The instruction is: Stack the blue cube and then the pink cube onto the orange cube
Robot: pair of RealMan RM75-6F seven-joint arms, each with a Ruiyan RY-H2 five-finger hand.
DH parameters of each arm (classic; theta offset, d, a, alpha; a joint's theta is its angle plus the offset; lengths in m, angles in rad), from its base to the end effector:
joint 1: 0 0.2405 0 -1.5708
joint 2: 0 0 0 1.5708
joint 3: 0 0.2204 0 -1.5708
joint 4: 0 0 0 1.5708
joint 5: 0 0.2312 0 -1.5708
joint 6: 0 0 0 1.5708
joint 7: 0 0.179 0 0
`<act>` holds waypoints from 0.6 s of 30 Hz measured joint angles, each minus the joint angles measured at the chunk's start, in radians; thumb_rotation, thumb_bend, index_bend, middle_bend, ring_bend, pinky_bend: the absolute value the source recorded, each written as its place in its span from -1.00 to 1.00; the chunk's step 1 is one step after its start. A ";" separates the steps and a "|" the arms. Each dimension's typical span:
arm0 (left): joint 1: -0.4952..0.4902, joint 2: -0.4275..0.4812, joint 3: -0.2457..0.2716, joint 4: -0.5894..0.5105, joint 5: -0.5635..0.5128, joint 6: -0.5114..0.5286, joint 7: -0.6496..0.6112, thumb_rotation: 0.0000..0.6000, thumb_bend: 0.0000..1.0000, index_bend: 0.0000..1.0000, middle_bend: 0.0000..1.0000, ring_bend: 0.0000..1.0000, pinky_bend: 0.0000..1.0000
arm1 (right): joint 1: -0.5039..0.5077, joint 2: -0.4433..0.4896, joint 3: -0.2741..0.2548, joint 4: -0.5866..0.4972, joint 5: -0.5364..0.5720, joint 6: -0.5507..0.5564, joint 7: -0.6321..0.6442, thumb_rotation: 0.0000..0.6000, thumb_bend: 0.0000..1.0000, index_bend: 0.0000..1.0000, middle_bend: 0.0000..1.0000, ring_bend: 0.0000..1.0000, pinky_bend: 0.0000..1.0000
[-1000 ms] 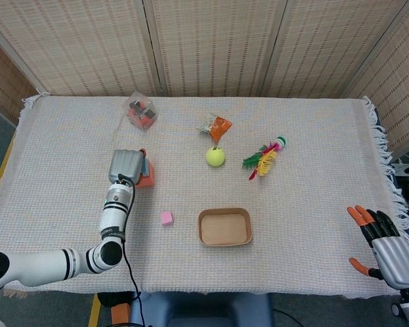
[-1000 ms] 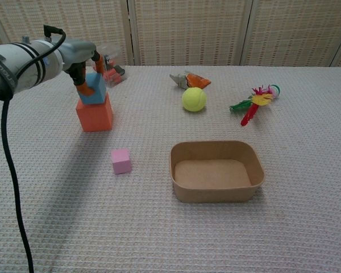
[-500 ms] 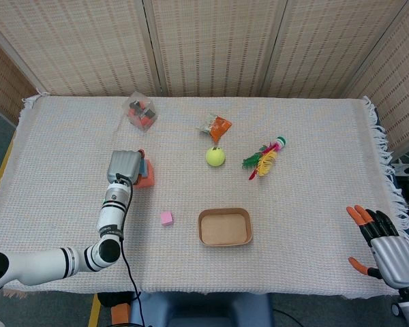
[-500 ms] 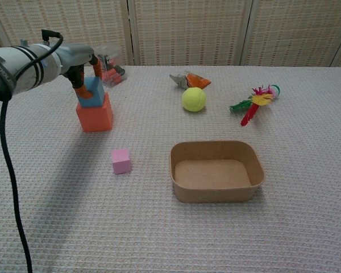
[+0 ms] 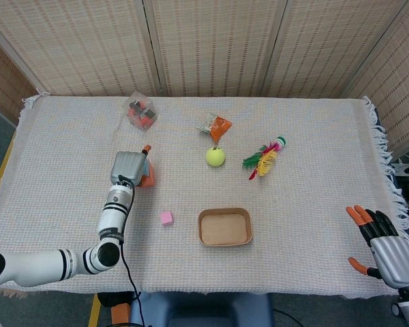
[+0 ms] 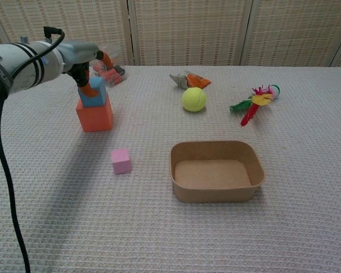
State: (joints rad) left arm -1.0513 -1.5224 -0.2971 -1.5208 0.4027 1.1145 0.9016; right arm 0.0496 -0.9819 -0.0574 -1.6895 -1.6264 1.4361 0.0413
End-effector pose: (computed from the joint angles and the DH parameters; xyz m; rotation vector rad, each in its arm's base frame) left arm -0.0676 0.4177 -0.0112 -1.6515 -0.8430 -0.6172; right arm -0.2871 -0.1768 0.1228 1.5529 -0.9848 0.8182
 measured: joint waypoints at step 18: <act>0.332 0.224 0.294 -0.451 0.488 0.093 -0.346 1.00 -0.35 -0.72 1.00 1.00 1.00 | -0.034 0.002 -0.031 0.015 -0.107 0.091 0.031 1.00 -0.80 -1.00 -1.00 -1.00 -1.00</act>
State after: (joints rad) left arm -0.7193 -1.2989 -0.0027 -1.9716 0.8902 1.2074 0.5554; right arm 0.0156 -0.9796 -0.0879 -1.6741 -1.7329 1.5274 0.0726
